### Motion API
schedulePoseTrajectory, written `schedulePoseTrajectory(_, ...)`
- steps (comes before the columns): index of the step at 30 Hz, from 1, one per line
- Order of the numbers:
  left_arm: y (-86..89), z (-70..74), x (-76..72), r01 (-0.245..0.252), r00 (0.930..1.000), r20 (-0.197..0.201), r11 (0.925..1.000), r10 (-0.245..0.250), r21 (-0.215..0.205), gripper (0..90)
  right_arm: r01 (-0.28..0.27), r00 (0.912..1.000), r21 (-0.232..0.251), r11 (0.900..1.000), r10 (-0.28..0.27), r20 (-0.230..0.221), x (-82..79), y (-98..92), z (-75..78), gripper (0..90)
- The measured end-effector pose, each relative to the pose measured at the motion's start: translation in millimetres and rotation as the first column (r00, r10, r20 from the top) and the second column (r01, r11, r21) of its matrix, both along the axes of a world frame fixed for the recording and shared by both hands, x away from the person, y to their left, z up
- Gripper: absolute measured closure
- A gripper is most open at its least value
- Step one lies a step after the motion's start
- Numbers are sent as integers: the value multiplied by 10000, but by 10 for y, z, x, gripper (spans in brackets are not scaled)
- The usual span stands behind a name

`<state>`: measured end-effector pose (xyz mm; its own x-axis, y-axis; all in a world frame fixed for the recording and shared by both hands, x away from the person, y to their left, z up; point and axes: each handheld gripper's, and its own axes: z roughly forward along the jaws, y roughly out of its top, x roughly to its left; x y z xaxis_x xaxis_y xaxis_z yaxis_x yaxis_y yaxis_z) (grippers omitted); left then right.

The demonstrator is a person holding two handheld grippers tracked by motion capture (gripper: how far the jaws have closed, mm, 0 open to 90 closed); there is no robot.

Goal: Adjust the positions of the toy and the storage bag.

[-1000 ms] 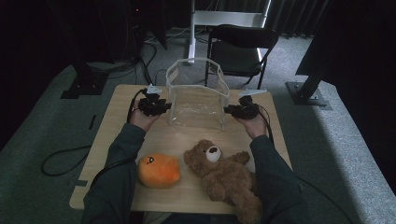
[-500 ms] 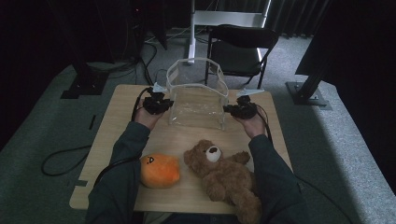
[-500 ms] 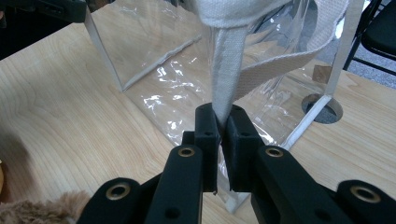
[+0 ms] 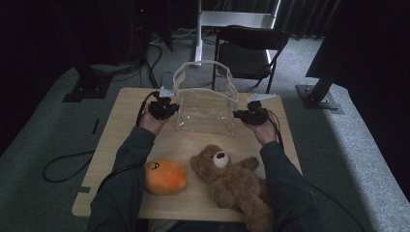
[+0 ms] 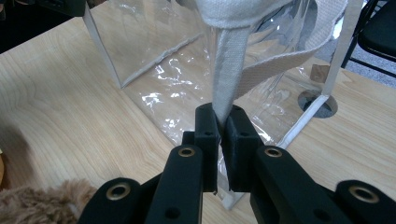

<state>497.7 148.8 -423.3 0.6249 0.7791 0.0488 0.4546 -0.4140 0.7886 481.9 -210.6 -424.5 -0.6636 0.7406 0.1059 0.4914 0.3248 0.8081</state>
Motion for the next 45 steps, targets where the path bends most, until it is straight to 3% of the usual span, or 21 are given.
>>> schedulePoseTrajectory(25,-24,-1,-152,644,9979,64,9979,-644,90,876,-229,9997,-164,9996,230,75,-204,-102,4,846)
schedulePoseTrajectory(45,10,-25,-373,1050,9944,117,9943,-1048,-165,876,-479,9988,-261,9985,481,81,-426,-138,7,845)
